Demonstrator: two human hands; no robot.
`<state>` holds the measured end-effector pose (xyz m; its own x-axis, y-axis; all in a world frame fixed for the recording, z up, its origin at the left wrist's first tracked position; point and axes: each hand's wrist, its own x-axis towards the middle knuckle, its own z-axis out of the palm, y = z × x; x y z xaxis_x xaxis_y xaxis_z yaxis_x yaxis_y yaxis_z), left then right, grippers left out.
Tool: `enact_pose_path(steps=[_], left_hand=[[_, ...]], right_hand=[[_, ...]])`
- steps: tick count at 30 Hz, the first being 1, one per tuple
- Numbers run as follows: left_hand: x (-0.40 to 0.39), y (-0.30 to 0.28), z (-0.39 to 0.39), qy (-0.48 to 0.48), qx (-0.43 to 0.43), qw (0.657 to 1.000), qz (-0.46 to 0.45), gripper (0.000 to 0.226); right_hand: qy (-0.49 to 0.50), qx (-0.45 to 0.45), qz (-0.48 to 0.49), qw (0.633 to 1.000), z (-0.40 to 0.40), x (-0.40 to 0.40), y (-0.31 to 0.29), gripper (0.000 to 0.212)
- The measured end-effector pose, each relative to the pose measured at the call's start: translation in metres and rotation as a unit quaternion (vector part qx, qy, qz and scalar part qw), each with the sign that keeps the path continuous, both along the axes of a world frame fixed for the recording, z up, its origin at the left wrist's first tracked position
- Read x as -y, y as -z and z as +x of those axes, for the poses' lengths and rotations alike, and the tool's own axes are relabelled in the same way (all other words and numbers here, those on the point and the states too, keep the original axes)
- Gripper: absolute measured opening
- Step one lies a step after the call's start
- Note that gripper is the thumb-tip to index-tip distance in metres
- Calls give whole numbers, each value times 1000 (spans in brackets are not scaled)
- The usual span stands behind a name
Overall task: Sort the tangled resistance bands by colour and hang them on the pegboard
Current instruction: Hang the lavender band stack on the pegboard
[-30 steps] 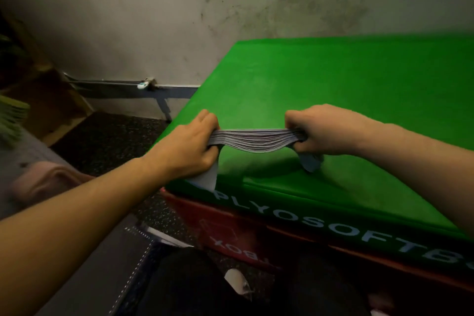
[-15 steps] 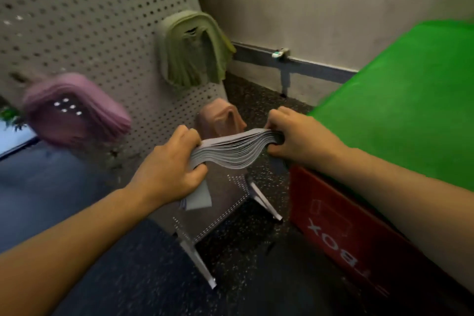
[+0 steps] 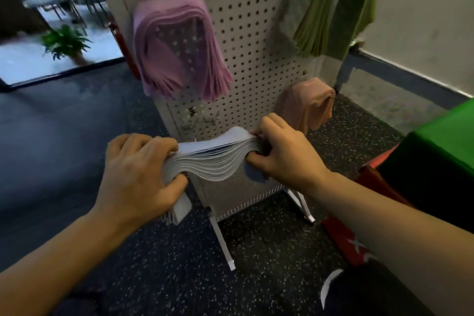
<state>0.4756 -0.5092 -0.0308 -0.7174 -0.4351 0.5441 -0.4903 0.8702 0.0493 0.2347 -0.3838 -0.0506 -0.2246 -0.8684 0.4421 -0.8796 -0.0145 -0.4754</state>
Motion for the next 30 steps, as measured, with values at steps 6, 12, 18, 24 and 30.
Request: enact_pose_path(steps=[6,12,18,24,30], left_hand=[[11,0,9,-4,-21,999,30,35],[11,-8,-6,36,-59,996,54,36],[26,2,-28,55,-94,992,67,39],[36,21,-34,24,-112,990,85,43],[38,38,-31,-3,-135,987,88,50]], right_hand=[[-4,-18,-34,999,4,17,-14,36],[14,-5,-53,999,-12,17,-21,33],[36,31,-56,997,-21,27,-11,31],[32,58,-42,997,-19,45,1,28],[19,57,-41,997,-14,60,6,28]])
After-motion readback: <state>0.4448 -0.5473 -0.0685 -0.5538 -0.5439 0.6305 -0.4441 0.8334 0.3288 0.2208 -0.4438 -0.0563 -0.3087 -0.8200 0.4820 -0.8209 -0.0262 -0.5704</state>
